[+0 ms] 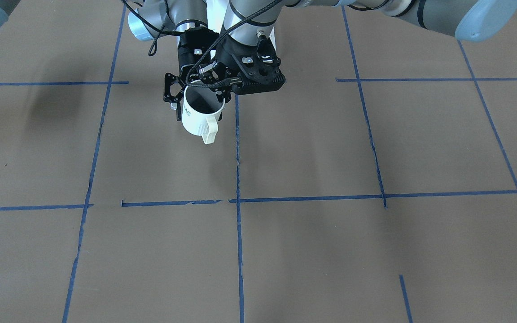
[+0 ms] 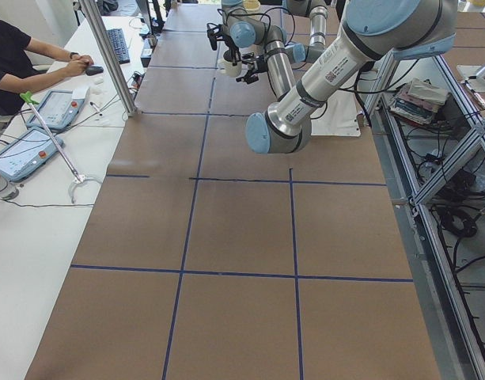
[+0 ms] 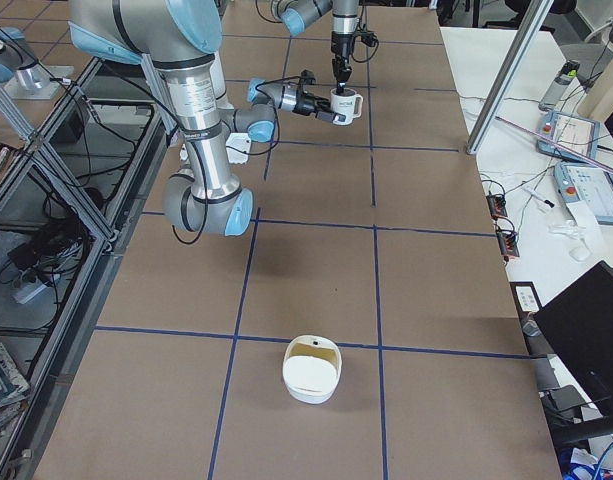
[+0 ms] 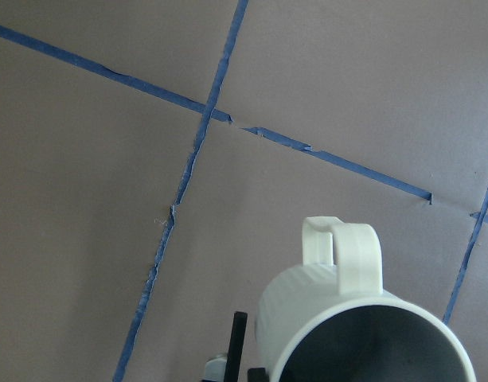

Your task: Left arm hands cup to right arm to dump lemon

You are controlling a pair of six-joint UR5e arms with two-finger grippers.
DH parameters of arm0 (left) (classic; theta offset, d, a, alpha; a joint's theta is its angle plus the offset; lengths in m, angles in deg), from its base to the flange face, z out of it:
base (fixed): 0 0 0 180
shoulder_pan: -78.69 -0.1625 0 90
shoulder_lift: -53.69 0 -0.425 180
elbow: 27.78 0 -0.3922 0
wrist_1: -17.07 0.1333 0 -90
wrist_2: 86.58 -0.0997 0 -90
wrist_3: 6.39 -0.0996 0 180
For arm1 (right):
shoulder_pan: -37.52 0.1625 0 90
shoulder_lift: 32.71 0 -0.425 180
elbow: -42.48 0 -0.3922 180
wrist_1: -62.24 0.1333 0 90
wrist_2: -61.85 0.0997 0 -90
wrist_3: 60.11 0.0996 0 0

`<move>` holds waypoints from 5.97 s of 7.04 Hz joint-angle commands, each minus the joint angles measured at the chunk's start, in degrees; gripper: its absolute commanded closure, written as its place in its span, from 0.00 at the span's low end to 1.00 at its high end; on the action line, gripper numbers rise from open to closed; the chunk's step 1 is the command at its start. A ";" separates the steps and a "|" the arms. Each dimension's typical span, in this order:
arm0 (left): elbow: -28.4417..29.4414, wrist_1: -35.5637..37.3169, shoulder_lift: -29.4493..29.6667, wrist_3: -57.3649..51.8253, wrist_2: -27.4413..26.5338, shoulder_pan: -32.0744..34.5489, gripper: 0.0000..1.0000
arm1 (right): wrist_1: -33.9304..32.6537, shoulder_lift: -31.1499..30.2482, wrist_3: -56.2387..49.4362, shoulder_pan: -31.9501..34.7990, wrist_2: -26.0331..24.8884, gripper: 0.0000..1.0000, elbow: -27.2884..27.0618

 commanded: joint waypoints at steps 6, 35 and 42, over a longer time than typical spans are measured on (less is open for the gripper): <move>-17.53 -0.82 -22.42 -24.86 0.26 8.12 1.00 | 0.16 -6.03 5.00 7.11 13.37 0.00 -1.79; -3.85 -10.21 -60.98 -90.28 19.42 47.40 0.00 | -15.04 -47.34 -40.95 77.36 114.68 0.00 -10.50; -4.03 -6.61 -65.09 -90.96 14.94 49.00 0.00 | -14.17 -46.20 -35.78 79.30 115.46 0.00 -7.07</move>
